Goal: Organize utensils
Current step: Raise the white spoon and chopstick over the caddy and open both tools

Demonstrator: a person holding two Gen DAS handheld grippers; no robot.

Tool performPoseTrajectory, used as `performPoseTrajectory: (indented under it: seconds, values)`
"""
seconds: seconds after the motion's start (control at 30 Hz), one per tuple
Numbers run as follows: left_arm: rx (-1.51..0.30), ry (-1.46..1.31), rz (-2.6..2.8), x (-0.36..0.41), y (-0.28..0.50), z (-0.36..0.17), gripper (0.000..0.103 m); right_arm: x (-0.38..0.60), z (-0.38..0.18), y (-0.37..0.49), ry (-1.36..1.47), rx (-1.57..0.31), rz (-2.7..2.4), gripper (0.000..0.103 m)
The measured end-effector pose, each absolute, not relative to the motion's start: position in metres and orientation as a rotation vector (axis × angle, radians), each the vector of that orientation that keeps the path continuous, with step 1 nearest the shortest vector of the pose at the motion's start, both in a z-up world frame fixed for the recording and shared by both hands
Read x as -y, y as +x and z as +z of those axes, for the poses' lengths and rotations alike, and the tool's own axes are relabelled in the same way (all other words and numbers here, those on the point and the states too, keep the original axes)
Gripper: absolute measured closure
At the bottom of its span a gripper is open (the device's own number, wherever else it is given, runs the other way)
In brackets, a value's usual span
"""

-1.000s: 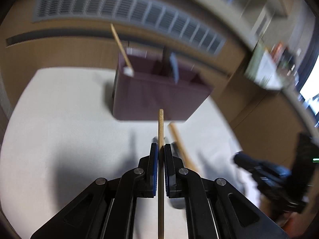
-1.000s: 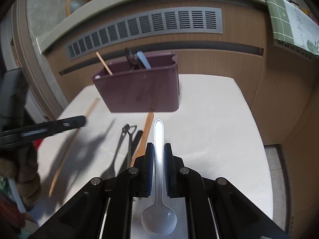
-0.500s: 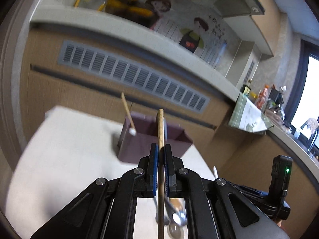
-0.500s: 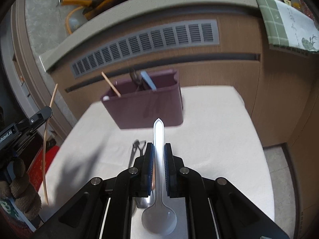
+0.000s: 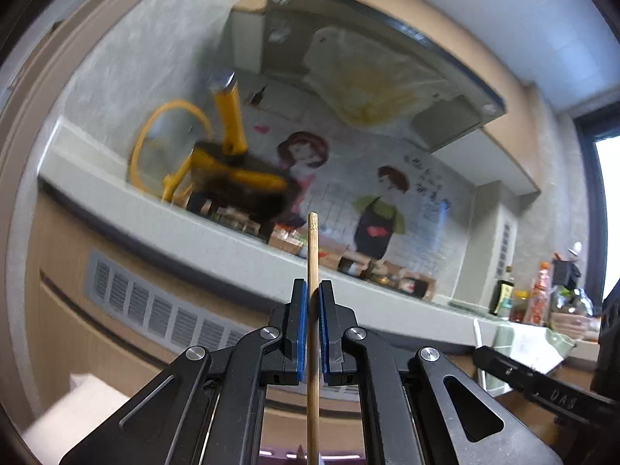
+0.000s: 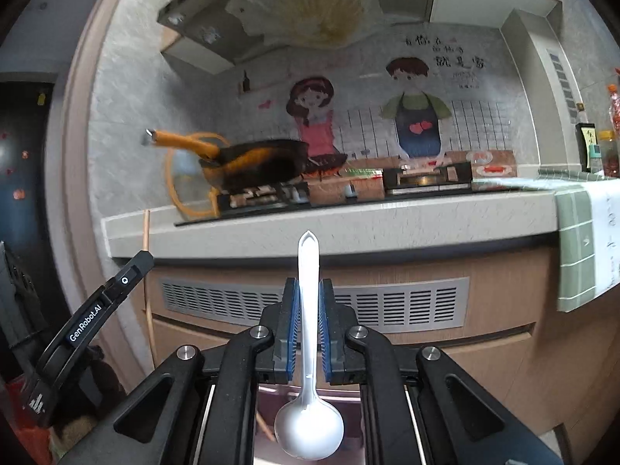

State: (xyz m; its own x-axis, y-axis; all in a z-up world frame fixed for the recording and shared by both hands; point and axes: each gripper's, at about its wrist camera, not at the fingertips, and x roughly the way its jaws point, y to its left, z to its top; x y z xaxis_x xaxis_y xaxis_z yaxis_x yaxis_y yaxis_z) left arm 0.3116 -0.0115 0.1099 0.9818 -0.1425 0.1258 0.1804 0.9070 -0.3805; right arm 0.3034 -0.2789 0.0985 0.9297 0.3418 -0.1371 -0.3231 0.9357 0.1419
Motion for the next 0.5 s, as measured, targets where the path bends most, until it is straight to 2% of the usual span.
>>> performPoseTrajectory:
  seconds: [0.3,0.5]
  values:
    - [0.053,-0.393,-0.12,0.021,0.358,0.061,0.097,0.271,0.038,0.374,0.149,-0.276,0.344,0.094]
    - [0.047,-0.419,-0.12,0.029,0.376,0.046,0.097,0.268,0.023,0.39,0.168,-0.299,0.357,0.094]
